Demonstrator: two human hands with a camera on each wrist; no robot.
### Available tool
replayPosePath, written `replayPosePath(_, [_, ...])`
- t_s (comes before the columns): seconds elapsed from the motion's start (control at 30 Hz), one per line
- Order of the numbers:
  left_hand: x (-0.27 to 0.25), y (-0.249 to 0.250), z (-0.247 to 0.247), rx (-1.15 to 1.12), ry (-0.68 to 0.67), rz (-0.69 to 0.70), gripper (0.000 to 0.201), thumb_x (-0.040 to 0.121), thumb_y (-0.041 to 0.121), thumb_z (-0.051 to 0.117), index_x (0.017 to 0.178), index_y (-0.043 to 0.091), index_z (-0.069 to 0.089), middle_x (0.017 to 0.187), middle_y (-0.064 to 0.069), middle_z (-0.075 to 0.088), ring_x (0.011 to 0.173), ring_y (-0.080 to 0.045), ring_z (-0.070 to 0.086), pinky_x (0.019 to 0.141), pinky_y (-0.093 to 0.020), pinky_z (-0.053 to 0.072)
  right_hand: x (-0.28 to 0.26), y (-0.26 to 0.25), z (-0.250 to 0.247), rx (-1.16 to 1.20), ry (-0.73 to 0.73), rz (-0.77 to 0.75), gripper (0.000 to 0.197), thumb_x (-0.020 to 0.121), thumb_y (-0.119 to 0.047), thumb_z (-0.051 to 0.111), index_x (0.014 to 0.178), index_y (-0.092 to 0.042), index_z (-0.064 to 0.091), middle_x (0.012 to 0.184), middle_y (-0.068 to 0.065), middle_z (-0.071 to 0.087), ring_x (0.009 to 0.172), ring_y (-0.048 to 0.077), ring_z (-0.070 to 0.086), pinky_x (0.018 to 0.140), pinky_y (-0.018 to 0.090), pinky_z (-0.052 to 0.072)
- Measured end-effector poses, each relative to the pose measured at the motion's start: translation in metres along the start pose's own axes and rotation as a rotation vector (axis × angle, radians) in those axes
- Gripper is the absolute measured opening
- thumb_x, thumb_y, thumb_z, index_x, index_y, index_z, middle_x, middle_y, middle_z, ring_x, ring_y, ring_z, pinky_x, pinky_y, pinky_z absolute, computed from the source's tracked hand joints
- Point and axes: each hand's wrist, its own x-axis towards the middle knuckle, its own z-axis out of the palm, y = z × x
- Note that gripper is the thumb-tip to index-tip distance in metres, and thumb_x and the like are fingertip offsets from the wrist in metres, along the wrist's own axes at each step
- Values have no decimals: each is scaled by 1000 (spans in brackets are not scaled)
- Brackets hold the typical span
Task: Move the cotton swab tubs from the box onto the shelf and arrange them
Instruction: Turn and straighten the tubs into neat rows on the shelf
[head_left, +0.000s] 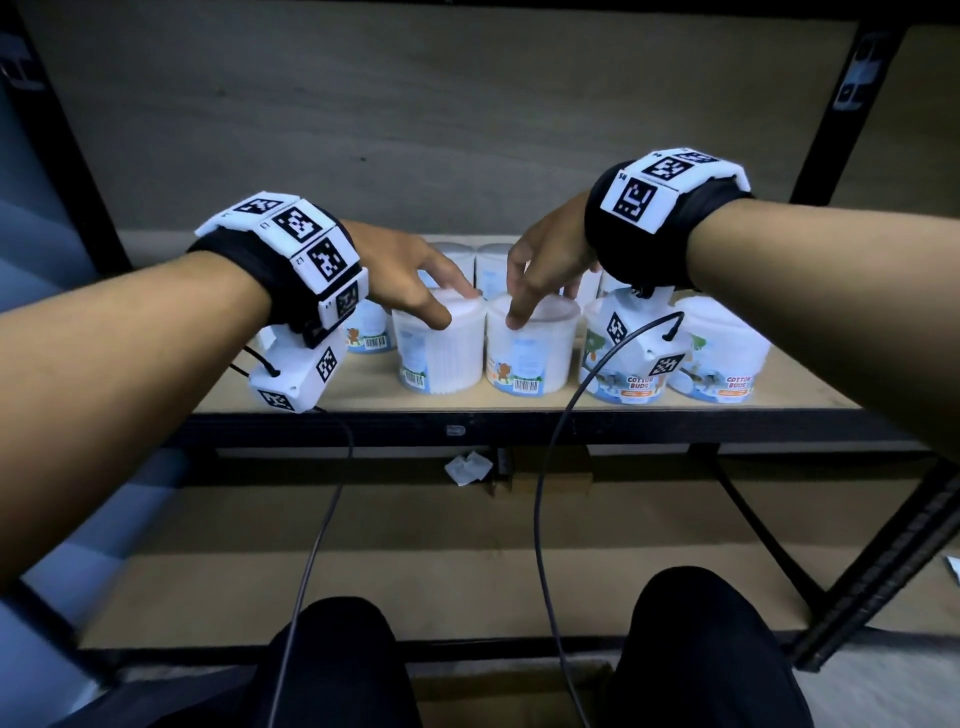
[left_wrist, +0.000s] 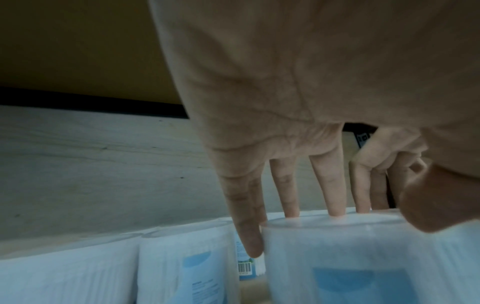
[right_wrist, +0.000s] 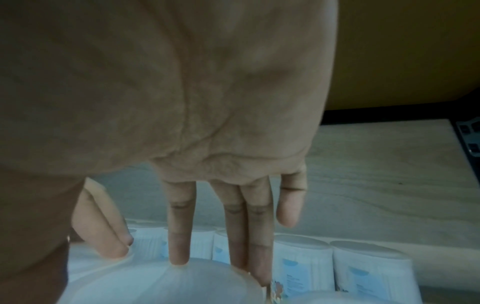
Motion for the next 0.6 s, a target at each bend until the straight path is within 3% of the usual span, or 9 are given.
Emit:
replayPosePath(0.07, [0,0,0,-59,-1,-14,46,86,37,67,127,54,56,127,13,50,111,-14,57,89,-23,48,-3,3,-1,-10,-2,-31,50,84,-35,77,127,-19,58,109,4,65,84,16,63,51,19,42])
replayPosePath(0.13, [0,1,1,-103,5,-19,44,84,39,69,127,47,60,132,9,53,112,-16,59,84,-26,56,-4,5,-1,-15,6,-54,48,84,-29,77,128,-21,58,99,-3,63,93,18,63,49,17,41])
replayPosePath(0.23, [1,5,4,-126,29,-46,45,82,48,70,125,41,62,126,4,58,96,-19,67,82,-31,58,-2,8,-2,-6,-9,-70,49,82,-25,79,125,-31,58,117,-2,64,109,22,61,63,23,45])
replayPosePath(0.3, [2,8,5,-90,54,-85,48,80,58,67,124,39,60,119,2,57,80,-20,69,82,-33,58,-1,9,-2,7,-50,-75,50,77,-24,82,117,-41,59,128,-2,63,107,21,65,83,33,52])
replayPosePath(0.37, [2,11,8,-51,65,-118,54,75,69,65,119,37,59,115,1,57,79,-25,70,81,-37,59,0,10,-3,16,-76,-86,50,74,-20,83,111,-46,60,132,-3,62,111,22,66,100,44,48])
replayPosePath(0.43, [3,13,10,-29,85,-146,61,69,76,63,114,34,59,108,2,59,81,-26,70,80,-38,60,0,11,-3,31,-80,-113,50,72,-15,83,107,-44,62,134,-4,62,117,24,64,106,45,45])
replayPosePath(0.5, [2,16,11,17,124,-183,64,71,78,60,113,30,57,99,3,58,73,-18,64,79,-34,55,1,13,-3,34,-86,-144,50,70,-12,83,103,-44,63,135,-11,61,121,23,62,109,46,42])
replayPosePath(0.6, [2,20,10,89,154,-219,67,75,77,56,116,24,55,109,-1,53,64,-9,50,72,-30,43,2,16,-3,32,-106,-180,51,74,-8,81,104,-44,61,140,-18,55,123,18,58,110,47,40])
